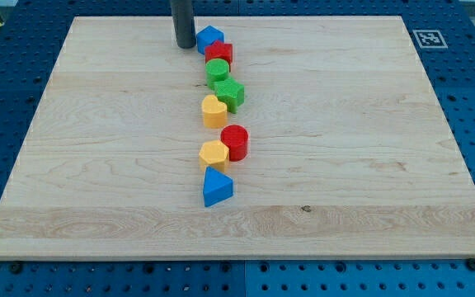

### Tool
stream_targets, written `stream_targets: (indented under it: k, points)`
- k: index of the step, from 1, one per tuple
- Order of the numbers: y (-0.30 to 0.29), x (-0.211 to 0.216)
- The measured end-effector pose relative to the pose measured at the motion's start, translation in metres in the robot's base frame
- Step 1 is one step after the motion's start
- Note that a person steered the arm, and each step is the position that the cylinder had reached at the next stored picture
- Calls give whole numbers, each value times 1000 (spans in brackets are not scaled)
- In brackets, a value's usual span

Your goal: Move your arm towards center

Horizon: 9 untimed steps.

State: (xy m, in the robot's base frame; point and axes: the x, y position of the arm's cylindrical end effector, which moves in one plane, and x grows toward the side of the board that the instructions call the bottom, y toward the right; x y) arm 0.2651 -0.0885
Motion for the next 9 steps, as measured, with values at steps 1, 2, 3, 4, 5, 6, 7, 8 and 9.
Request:
stream_targets:
  k: [1, 2, 3, 4, 5, 6, 7, 8, 9]
  points:
    - [15, 0]
    - [25, 0]
    - [18, 3]
    - [-22, 21]
    - [-43, 58]
    - [-35, 80]
    - [-26, 81]
    - [-42, 105]
    - [-91, 107]
